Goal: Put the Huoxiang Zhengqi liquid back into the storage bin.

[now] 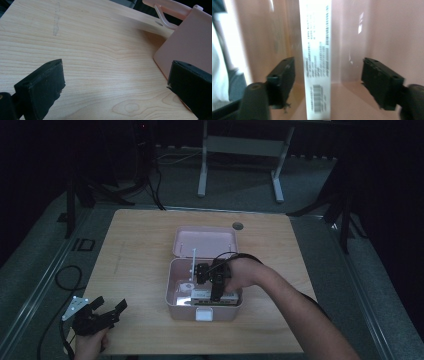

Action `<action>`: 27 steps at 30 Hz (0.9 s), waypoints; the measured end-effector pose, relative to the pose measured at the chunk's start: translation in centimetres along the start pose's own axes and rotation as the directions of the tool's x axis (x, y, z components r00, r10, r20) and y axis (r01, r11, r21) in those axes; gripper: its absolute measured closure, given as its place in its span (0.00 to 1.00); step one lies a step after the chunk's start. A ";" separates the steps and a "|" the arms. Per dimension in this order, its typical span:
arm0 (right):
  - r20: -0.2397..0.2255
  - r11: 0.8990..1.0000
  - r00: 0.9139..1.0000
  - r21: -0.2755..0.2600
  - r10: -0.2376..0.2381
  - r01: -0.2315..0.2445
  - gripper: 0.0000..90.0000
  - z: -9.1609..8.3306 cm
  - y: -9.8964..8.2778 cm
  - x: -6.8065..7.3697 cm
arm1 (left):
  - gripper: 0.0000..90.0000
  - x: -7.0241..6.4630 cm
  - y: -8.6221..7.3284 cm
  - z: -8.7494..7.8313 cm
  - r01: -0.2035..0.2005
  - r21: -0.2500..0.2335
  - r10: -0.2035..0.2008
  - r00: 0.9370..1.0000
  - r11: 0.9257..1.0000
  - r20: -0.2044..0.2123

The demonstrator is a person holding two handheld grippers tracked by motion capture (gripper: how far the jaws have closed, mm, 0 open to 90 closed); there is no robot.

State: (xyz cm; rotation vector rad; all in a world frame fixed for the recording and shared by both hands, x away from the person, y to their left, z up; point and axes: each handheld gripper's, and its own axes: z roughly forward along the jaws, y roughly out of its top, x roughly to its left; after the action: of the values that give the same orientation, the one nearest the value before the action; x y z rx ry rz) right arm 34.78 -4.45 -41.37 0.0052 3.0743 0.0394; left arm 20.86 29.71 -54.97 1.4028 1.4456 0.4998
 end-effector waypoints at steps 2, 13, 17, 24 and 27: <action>0.029 0.997 0.999 -0.078 0.027 -0.025 0.19 -1.7 -1.0 -0.3 | 0.01 0.0 0.0 0.0 0.001 0.000 -0.001 1.000 1.000 -0.001; 0.047 0.862 0.965 -0.462 0.258 -0.208 0.14 -4.6 -9.2 -0.6 | 0.01 -0.1 -0.1 0.1 -0.003 0.009 0.003 1.000 1.000 -0.003; 0.032 0.803 0.944 -0.535 0.329 -0.262 0.14 -4.2 -11.8 -0.4 | 0.01 -0.2 -0.1 0.2 -0.001 0.010 0.001 1.000 1.000 -0.001; -0.001 0.730 0.908 -0.594 0.419 -0.337 0.14 -3.1 -15.6 0.0 | 0.01 -0.2 -0.1 0.2 -0.002 0.010 0.002 1.000 1.000 -0.001; -0.019 0.700 0.888 -0.608 0.460 -0.375 0.14 -2.3 -17.0 0.3 | 0.01 -0.2 -0.1 0.2 0.000 0.009 0.000 1.000 1.000 -0.001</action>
State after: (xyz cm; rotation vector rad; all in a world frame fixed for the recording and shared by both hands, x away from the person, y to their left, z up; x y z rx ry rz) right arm 34.31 -21.51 -39.52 0.6484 2.7031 0.9866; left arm 20.90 29.41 -55.07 1.4100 1.4497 0.4949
